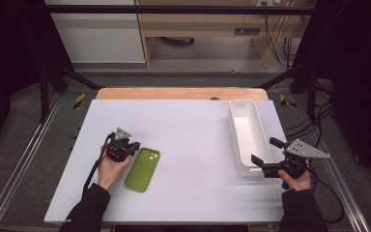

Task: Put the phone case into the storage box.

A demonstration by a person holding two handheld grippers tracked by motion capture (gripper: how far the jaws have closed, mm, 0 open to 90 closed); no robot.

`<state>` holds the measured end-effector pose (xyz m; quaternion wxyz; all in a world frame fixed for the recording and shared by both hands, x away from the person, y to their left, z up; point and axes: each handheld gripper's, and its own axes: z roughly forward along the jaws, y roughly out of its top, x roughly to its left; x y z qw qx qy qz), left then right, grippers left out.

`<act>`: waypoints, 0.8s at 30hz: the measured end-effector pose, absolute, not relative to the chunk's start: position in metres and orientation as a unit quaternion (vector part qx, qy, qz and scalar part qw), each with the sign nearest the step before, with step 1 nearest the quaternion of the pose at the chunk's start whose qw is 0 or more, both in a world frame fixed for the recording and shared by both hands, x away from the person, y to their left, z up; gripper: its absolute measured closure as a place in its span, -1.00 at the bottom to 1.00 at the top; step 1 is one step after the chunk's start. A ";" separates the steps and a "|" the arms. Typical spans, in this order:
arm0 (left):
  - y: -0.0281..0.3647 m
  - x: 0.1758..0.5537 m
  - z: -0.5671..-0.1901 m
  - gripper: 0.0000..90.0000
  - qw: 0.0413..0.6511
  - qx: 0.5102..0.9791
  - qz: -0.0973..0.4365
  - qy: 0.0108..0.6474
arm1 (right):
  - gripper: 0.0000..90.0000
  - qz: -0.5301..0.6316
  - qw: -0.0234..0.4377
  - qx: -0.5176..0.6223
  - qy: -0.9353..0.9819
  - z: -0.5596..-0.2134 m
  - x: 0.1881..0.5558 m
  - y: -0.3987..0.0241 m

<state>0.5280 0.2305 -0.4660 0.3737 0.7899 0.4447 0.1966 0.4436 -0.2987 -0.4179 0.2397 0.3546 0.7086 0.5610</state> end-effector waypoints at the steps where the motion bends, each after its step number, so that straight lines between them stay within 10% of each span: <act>1: 0.233 0.526 -0.462 0.86 0.380 0.787 0.196 0.444 | -0.99 0.561 0.240 0.355 0.709 -0.418 0.444 -0.299; 24: 0.217 0.480 -0.397 -0.77 0.432 0.780 0.212 0.400 | -0.99 0.563 0.243 0.353 0.707 -0.416 0.442 -0.299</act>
